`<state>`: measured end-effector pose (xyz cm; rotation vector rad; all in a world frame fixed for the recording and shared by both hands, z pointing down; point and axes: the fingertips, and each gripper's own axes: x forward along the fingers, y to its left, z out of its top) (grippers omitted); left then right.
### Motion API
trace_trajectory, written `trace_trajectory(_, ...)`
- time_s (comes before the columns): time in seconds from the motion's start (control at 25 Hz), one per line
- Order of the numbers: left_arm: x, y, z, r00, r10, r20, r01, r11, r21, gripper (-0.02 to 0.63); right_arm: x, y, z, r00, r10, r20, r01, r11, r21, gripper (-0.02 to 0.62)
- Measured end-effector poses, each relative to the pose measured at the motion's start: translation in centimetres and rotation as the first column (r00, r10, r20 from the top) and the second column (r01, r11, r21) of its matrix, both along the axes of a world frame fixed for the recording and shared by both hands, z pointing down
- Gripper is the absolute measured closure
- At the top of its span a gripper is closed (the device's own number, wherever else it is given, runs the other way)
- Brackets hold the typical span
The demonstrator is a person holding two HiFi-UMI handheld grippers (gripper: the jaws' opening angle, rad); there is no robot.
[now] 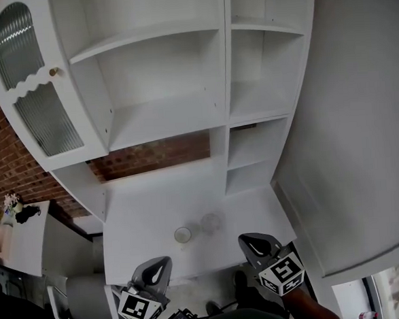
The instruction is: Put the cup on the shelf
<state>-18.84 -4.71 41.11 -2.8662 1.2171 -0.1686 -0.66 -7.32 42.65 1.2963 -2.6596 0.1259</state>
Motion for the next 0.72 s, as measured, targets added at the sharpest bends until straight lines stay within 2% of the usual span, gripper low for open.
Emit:
trace_trajectory(0.52,-0.6,-3.4,2.3,0.992,-0.121,0.026,0.122,0.992,-0.04,0.604,-0.9,-6.1,6.9,0.997,-0.072,-0.039,0.068,0.994,-0.082,0.577)
trace_trajectory(0.72,-0.1,-4.4,3.9,0.99,-0.133,0.035,0.135,0.989,-0.061,0.604,-1.1,-8.2,10.4,0.993,-0.085,-0.08,0.076,0.991,-0.109,0.569)
